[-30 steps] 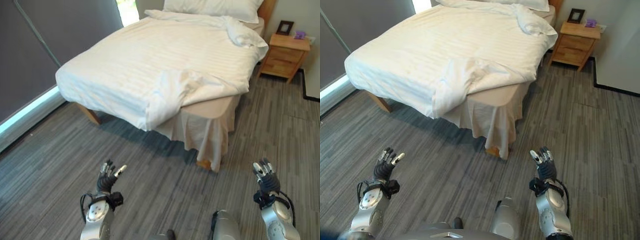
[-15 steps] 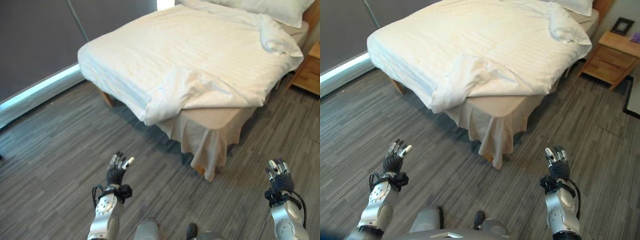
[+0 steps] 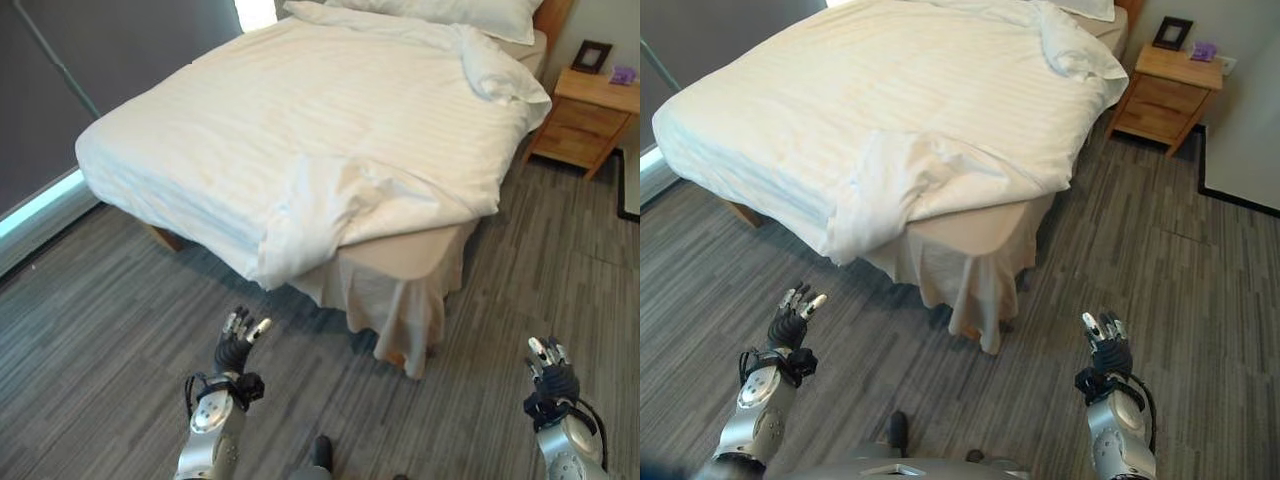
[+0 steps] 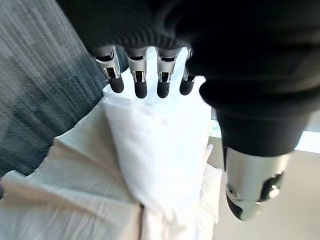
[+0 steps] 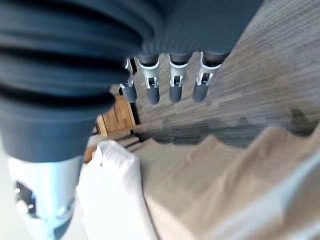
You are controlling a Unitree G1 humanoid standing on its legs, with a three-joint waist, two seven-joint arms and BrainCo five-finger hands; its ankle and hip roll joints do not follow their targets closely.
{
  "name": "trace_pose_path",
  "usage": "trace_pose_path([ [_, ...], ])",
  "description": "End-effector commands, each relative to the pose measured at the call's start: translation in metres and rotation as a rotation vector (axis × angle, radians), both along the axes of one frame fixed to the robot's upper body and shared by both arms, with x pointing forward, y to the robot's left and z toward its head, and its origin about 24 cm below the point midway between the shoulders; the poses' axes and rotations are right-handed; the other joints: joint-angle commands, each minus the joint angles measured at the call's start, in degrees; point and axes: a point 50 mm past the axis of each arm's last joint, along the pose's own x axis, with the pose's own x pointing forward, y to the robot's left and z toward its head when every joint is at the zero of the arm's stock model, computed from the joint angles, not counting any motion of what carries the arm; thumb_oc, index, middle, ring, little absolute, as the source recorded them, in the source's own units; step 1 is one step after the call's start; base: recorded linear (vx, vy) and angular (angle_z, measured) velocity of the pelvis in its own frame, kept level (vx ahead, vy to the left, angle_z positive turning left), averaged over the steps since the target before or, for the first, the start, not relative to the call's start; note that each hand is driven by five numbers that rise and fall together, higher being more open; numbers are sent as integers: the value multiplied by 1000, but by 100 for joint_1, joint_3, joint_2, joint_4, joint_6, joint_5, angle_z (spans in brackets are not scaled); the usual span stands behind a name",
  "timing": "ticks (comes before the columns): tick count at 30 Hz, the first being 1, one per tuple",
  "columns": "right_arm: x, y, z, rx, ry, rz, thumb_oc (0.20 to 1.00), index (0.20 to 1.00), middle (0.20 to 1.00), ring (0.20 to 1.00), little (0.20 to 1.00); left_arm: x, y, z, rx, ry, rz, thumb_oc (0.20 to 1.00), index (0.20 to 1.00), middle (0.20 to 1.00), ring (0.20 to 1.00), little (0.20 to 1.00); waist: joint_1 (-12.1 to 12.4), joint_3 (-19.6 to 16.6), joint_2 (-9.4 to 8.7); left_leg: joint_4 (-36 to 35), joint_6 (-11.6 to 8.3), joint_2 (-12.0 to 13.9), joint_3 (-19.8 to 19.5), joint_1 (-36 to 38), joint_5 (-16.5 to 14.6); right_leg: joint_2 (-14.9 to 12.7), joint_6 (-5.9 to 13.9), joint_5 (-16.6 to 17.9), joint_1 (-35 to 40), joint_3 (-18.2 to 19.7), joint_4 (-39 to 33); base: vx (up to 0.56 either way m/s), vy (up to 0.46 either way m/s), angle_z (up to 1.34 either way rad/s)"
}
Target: Making the bed.
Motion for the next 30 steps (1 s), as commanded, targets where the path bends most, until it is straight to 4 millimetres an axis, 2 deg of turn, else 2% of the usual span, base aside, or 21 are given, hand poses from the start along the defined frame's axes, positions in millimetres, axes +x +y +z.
trace_pose_path([
  [1,15,2,25,-26,-146,16,1000,1000,1000,1000,1000,3,35,39,111,-165,74,1000,1000,1000,1000,1000,138,-13,-322,124,42,21,108,149,-166,-938,545,1612,-353,65,427,106,256,-38],
  [2,16,1,28,-44,-155,18,1000,1000,1000,1000,1000,4,38,45,132,-181,72,1000,1000,1000,1000,1000,82,96,-265,71,136,-26,94,308,-220,-985,537,2050,-668,89,1048,67,183,-27],
  [4,14,-2,27,-69,-135,19,1000,1000,1000,1000,1000,5,38,48,141,-194,61,1000,1000,1000,1000,1000,34,136,-234,55,149,-43,41,346,-249,-942,544,2097,-787,234,1268,70,131,-6],
  [5,11,-7,26,-115,-107,24,1000,1000,1000,1000,1000,6,40,49,159,-188,51,1000,1000,1000,1000,1000,-35,149,-216,36,146,-43,-22,383,-284,-836,504,2004,-876,390,1198,119,95,-2],
  [7,9,-11,25,-131,-92,14,1000,1000,1000,1000,1000,6,40,49,166,-190,46,1000,1000,1000,1000,1000,-47,159,-196,39,150,-34,-59,450,-326,-794,495,1933,-956,411,1187,125,25,11],
  [8,6,-23,28,-205,-64,-4,1000,1000,1000,1000,1000,7,43,51,183,-191,42,1000,1000,1000,1000,1000,-88,110,-219,34,118,-50,-103,502,-385,-686,476,1797,-1032,448,716,171,-19,31],
  [10,7,-39,35,-318,-29,-11,1000,1000,1000,1000,1000,6,46,52,189,-190,45,1000,1000,1000,1000,1000,-120,98,-265,34,99,-58,-207,579,-454,-571,484,1713,-1101,463,124,209,-40,21],
  [11,9,-50,42,-398,-12,0,1000,1000,1000,1000,1000,5,48,51,193,-183,45,1000,1000,1000,1000,1000,-144,91,-310,34,102,-84,-267,637,-502,-421,482,1686,-1160,503,-213,181,-42,13],
  [12,10,-58,47,-440,-7,-20,1000,1000,1000,1000,1000,5,47,49,193,-177,42,1000,1000,1000,1000,1000,-162,101,-311,34,96,-84,-337,684,-532,-355,464,1679,-1098,473,-344,149,-38,27],
  [13,12,-62,52,-469,-6,-9,1000,1000,1000,1000,1000,7,45,47,192,-171,35,1000,1000,1000,1000,1000,-190,103,-343,34,95,-104,-437,672,-496,-281,444,1616,-1020,664,-350,119,-75,45],
  [15,17,-76,60,-537,20,-14,1000,1000,1000,1000,1000,7,38,42,168,-164,16,1000,1000,1000,1000,1000,-95,38,-439,34,84,-106,-566,652,-482,-285,416,1565,-784,608,-558,93,-118,84],
  [16,27,-90,80,-640,25,27,1000,1000,1000,1000,1000,3,32,34,125,-147,5,1000,1000,1000,1000,1000,-21,-68,-463,34,70,-95,-638,609,-460,-283,379,1549,-575,468,-803,93,-132,86],
  [17,31,-99,90,-710,45,41,1000,1000,1000,1000,1000,0,28,29,100,-129,-11,1000,1000,1000,1000,1000,38,-99,-471,34,54,-94,-690,600,-433,-276,335,1533,-483,386,-877,105,-136,63],
  [19,49,-112,121,-867,62,90,1000,1000,1000,1000,1000,-7,16,18,43,-92,-55,1000,1000,1000,1000,1000,177,-133,-507,34,20,-77,-801,552,-382,-266,278,1508,-386,238,-948,46,-77,38],
  [20,57,-114,128,-902,65,90,1000,1000,1000,1000,1000,-9,12,14,28,-80,-72,1000,1000,1000,1000,1000,179,-129,-497,34,6,-66,-848,520,-369,-265,270,1498,-371,176,-957,5,-58,36],
  [23,95,-117,165,-1096,127,165,1000,1000,1000,1000,1000,-17,-3,2,-22,-29,-152,1000,1000,1000,1000,1000,387,-99,-548,34,-35,-41,-973,421,-317,-271,248,1494,-328,41,-990,2,-40,36],
  [24,126,-122,206,-1253,203,140,1000,1000,1000,1000,1000,-20,-11,-3,-40,2,-211,1000,1000,1000,1000,1000,515,-72,-573,34,-60,-39,-1068,349,-285,-266,237,1487,-319,-69,-1001,9,-23,27],
  [25,129,-120,208,-1259,197,144,1000,1000,1000,1000,1000,-20,-11,-3,-45,0,-205,1000,1000,1000,1000,1000,472,-63,-551,34,-60,-38,-1073,349,-285,-265,237,1486,-316,-74,-1001,6,-14,25],
  [26,140,-118,234,-1348,213,129,1000,1000,1000,1000,1000,-21,-11,-6,-32,21,-226,1000,1000,1000,1000,1000,589,-57,-596,34,-73,-38,-1127,289,-253,-260,233,1482,-341,-118,-1001,-12,-7,27],
  [27,144,-118,240,-1357,225,91,1000,1000,1000,1000,1000,-21,-13,-5,-37,17,-231,1000,1000,1000,1000,1000,605,-42,-580,34,-80,-41,-1165,245,-238,-261,238,1480,-356,-159,-1001,-13,0,30],
  [30,157,-113,276,-1438,245,29,1000,1000,1000,1000,1000,-21,-14,-7,-28,32,-246,1000,1000,1000,1000,1000,693,-21,-564,34,-102,-55,-1306,60,-175,-262,240,1465,-437,-285,-1001,-10,-7,32],
])
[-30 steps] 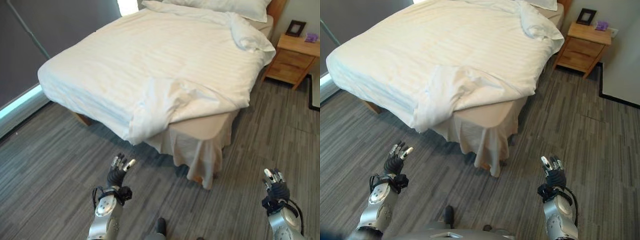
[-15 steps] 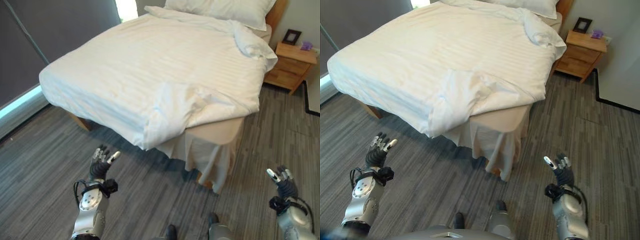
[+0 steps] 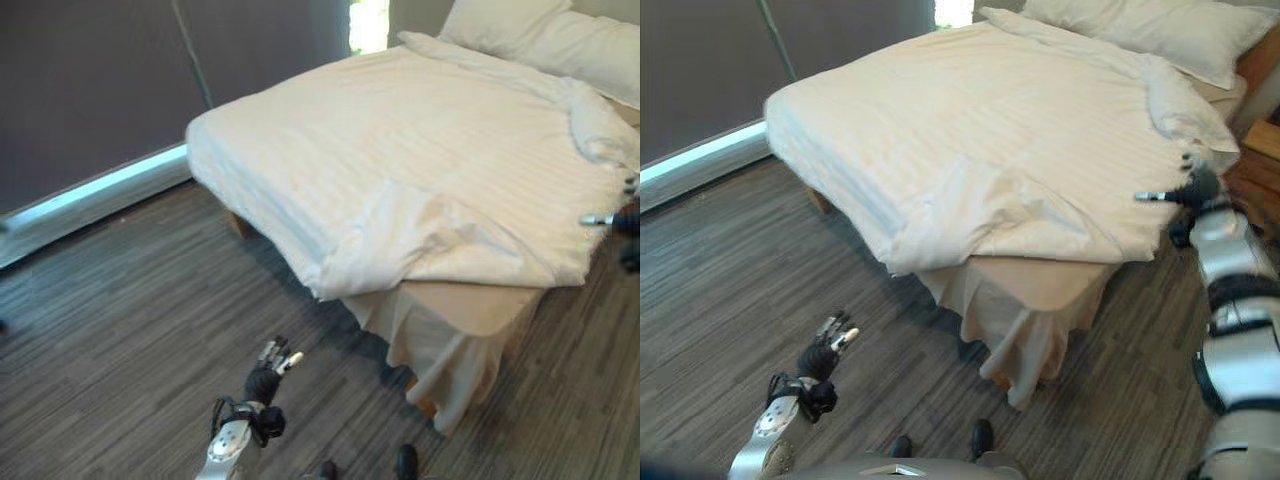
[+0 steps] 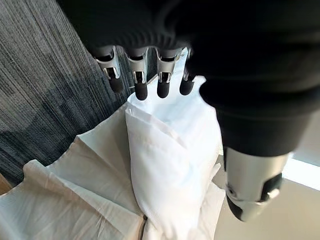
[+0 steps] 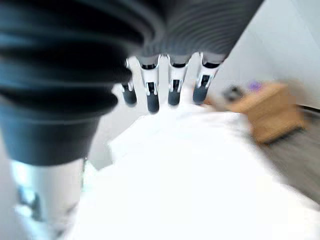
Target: Making the bed.
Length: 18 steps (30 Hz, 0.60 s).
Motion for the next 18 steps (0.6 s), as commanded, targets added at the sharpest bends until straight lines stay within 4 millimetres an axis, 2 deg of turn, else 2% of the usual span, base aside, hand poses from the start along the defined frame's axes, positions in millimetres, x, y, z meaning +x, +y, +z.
trace_pose_path([
  [1,3,-1,32,-132,-41,-56,1000,1000,1000,1000,1000,20,23,29,62,-127,-3,1000,1000,1000,1000,1000,95,239,-410,46,20,-82,-9,-126,270,-265,134,-96,397,-39,87,-37,-13,33],
  [4,13,14,54,-159,-71,-49,1000,1000,1000,1000,1000,22,22,29,80,-120,-22,1000,1000,1000,1000,1000,170,273,-417,46,3,-95,-88,-359,338,-241,133,-77,222,-112,87,-37,-2,26],
  [6,18,20,59,-171,-71,-52,1000,1000,1000,1000,1000,21,20,27,88,-108,-33,1000,1000,1000,1000,1000,212,280,-420,46,0,-94,-112,-421,352,-228,134,-71,165,-137,87,8,2,20],
  [8,28,40,66,-185,-93,-7,1000,1000,1000,1000,1000,22,20,26,102,-100,-41,1000,1000,1000,1000,1000,261,342,-440,46,-2,-91,-119,-513,367,-199,129,-74,93,-121,87,-1,0,10],
  [11,33,49,71,-203,-101,10,1000,1000,1000,1000,1000,25,18,27,103,-105,-51,1000,1000,1000,1000,1000,294,408,-441,46,-7,-106,-156,-632,399,-195,122,-66,-5,-126,87,-24,0,-2],
  [18,22,31,79,-327,-67,-62,1000,1000,1000,1000,1000,40,3,35,88,-153,-98,1000,1000,1000,1000,1000,445,762,-429,46,-67,-161,-327,-1254,583,-184,131,32,-564,-232,87,-73,-12,8],
])
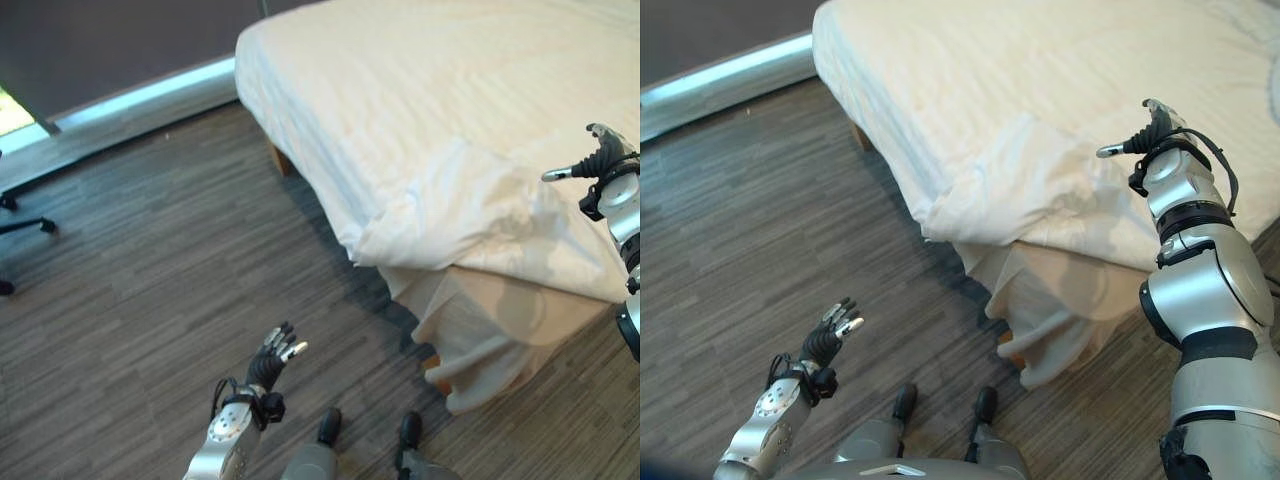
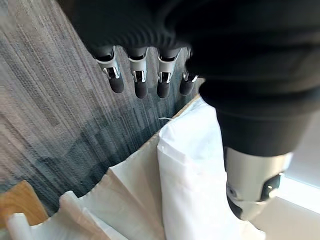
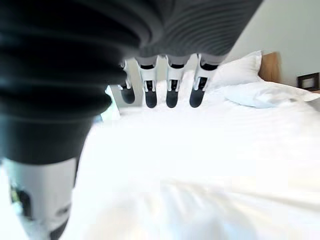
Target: Making the bed.
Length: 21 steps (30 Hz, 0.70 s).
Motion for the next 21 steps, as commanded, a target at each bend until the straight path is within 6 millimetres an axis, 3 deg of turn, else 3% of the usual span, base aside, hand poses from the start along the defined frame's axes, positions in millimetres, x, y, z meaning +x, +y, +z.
trace_pose_path([
  [1,-11,-10,72,-144,-201,-43,1000,1000,1000,1000,1000,15,6,25,27,-127,-18,1000,1000,1000,1000,1000,85,319,-304,-124,76,-76,-70,-321,361,-92,162,-39,139,151,78,-131,-16,11],
  [5,-7,0,73,-171,-256,20,1000,1000,1000,1000,1000,31,-8,30,16,-164,-5,1000,1000,1000,1000,1000,100,611,-352,-124,-36,-34,24,-951,508,-41,185,118,-520,247,78,-143,-8,1],
  [12,-5,13,62,-417,-236,89,1000,1000,1000,1000,1000,51,-28,43,-36,-235,28,1000,1000,1000,1000,1000,39,978,-155,-124,-208,-85,8,-2020,744,-27,247,316,-1525,247,78,-107,-3,-3],
  [14,-2,17,54,-491,-170,102,1000,1000,1000,1000,1000,53,-31,43,-42,-238,38,1000,1000,1000,1000,1000,20,1050,-104,-124,-225,-105,38,-2183,780,-27,260,355,-1689,279,78,-39,26,1],
  [16,4,25,30,-583,-33,158,1000,1000,1000,1000,1000,55,-31,37,-39,-217,60,1000,1000,1000,1000,1000,-34,1114,-22,-124,-231,-112,83,-2215,798,-38,264,364,-1781,319,78,2,25,-11],
  [18,6,31,19,-600,11,189,1000,1000,1000,1000,1000,56,-29,37,-37,-215,70,1000,1000,1000,1000,1000,-57,1123,0,-124,-229,-112,104,-2166,784,-48,259,356,-1754,332,78,25,11,-15],
  [19,7,36,4,-588,43,220,351,351,351,351,351,56,-30,36,-37,-212,76,1000,1000,1000,1000,1000,-74,1121,30,-124,-220,-116,110,-2103,767,-61,253,354,-1711,348,78,32,16,-8],
  [20,7,34,-3,-571,52,220,200,200,200,200,200,56,-29,36,-37,-215,80,1000,1000,1000,1000,1000,-78,1127,42,-124,-214,-125,119,-2043,755,-69,250,345,-1657,361,78,37,25,-4],
  [21,6,40,-21,-560,89,260,200,200,200,200,200,57,-30,37,-47,-215,90,1000,1000,1000,1000,1000,-106,1121,66,-124,-207,-133,132,-1974,740,-84,245,336,-1590,376,78,0,0,0],
])
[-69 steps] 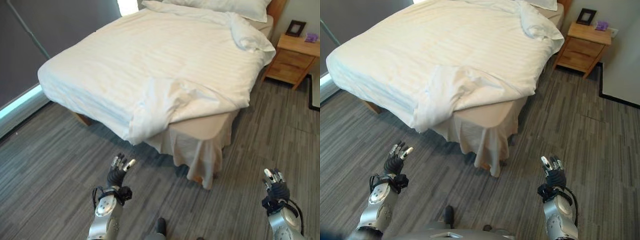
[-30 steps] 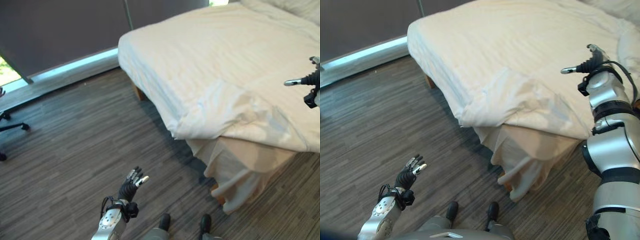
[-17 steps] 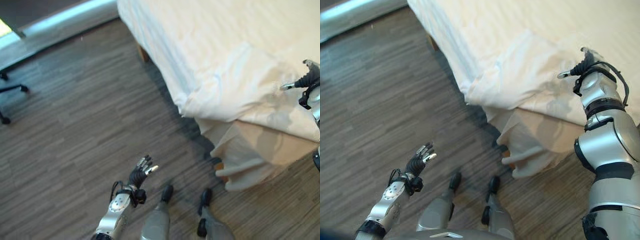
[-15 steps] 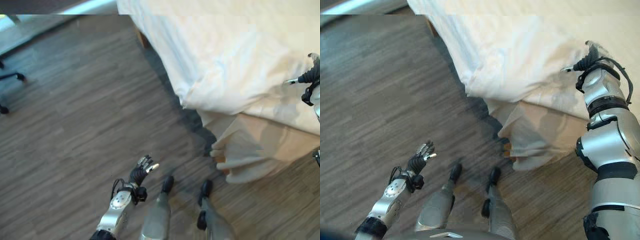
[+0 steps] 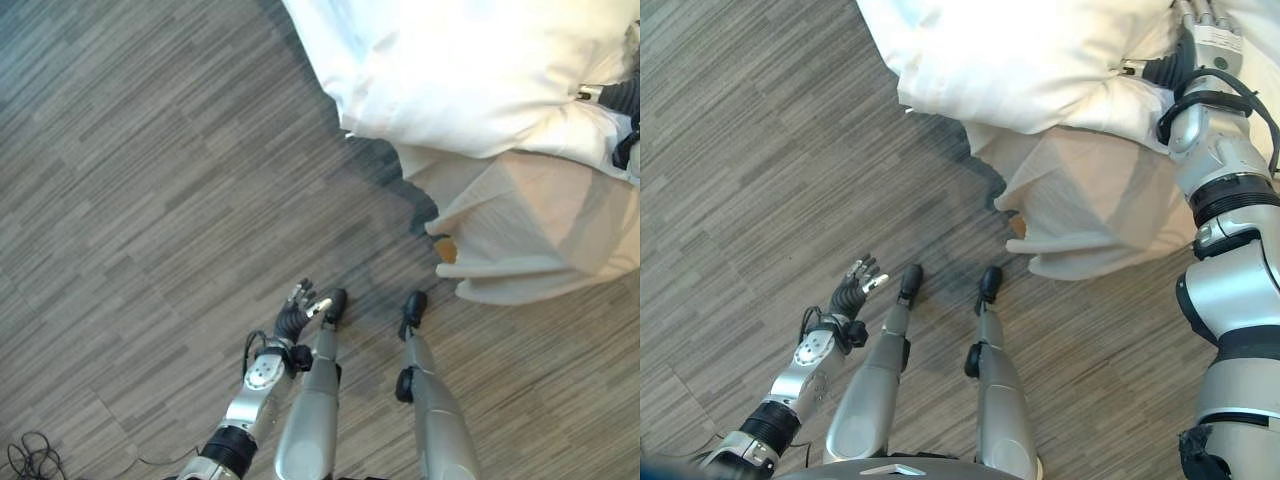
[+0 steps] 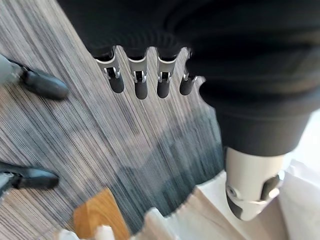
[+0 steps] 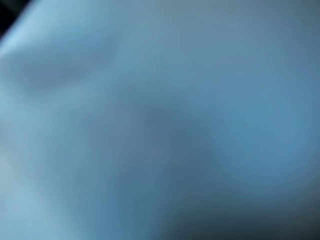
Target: Making the bed.
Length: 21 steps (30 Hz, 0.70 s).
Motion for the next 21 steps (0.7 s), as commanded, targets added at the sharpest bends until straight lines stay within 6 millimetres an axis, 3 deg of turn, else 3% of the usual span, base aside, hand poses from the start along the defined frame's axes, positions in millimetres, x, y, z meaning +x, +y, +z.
trace_pose_path([
  [1,7,8,-85,-138,376,15,200,200,200,200,200,7,0,20,-52,-111,38,1000,1000,1000,1000,1000,95,117,83,-310,34,-202,28,110,443,-181,356,-54,480,264,75,0,0,0],
  [3,0,31,-127,-178,487,156,200,200,200,200,200,14,1,29,-52,-145,45,1000,1000,1000,1000,1000,-3,115,109,-310,43,-204,75,334,355,-209,346,-98,656,278,75,0,0,0],
  [6,-27,46,-169,-183,635,328,200,200,200,200,200,15,2,34,-43,-173,42,1000,1000,1000,1000,1000,-186,62,86,-310,46,-204,108,572,262,-251,352,-173,865,280,75,38,0,-3],
  [8,-47,38,-195,-156,741,351,200,200,200,200,200,12,4,30,-34,-162,39,1000,1000,1000,1000,1000,-309,-7,65,-310,62,-210,106,703,233,-290,362,-210,990,253,75,71,-11,1],
  [10,-78,17,-236,-5,866,293,200,200,200,200,200,9,9,25,-19,-143,45,1000,1000,1000,1000,1000,-422,-59,50,-310,97,-216,124,971,153,-331,364,-277,1237,233,75,93,18,2],
  [11,-97,6,-263,134,914,233,200,200,200,200,200,8,14,25,-17,-140,60,1000,1000,1000,1000,1000,-484,-114,51,-310,123,-230,157,1100,111,-337,360,-309,1351,244,75,113,54,8],
  [12,-132,-6,-304,349,981,116,200,200,200,200,200,5,23,26,-12,-145,95,1000,1000,1000,1000,1000,-582,-198,36,-310,164,-237,212,1311,41,-353,349,-353,1540,286,75,131,60,6],
  [13,-155,-17,-329,472,1011,6,200,200,200,200,200,2,26,22,-15,-132,110,1000,1000,1000,1000,1000,-635,-250,38,-310,193,-244,238,1457,-4,-368,337,-382,1670,292,75,184,56,-8],
  [14,-215,-30,-375,712,1071,-240,200,200,200,200,200,-5,34,17,-21,-110,142,1000,1000,1000,1000,1000,-749,-382,46,-310,250,-266,273,1738,-98,-386,326,-453,1947,298,75,165,33,-12],
  [16,-271,-28,-407,886,1121,-438,200,200,200,200,200,-14,41,10,-22,-77,171,1000,1000,1000,1000,1000,-851,-537,62,-310,289,-244,310,2004,-192,-390,316,-524,2200,319,75,153,23,-5],
  [18,-316,-23,-423,1008,1144,-596,200,200,200,200,200,-23,48,1,-27,-32,201,1000,1000,1000,1000,1000,-950,-729,79,-310,331,-231,371,2192,-237,-394,312,-568,2364,359,75,97,28,0],
  [19,-316,-23,-424,1009,1144,-597,200,200,200,200,200,-24,48,0,-26,-31,200,1000,1000,1000,1000,1000,-941,-717,77,-310,331,-229,376,2212,-243,-393,312,-572,2383,363,75,79,20,-19],
  [21,-360,-8,-439,1090,1238,-724,200,200,200,200,200,-34,56,-9,-33,17,229,1000,1000,1000,1000,1000,-1044,-980,120,-310,380,-210,453,2475,-322,-396,305,-621,2595,425,75,108,9,-20],
])
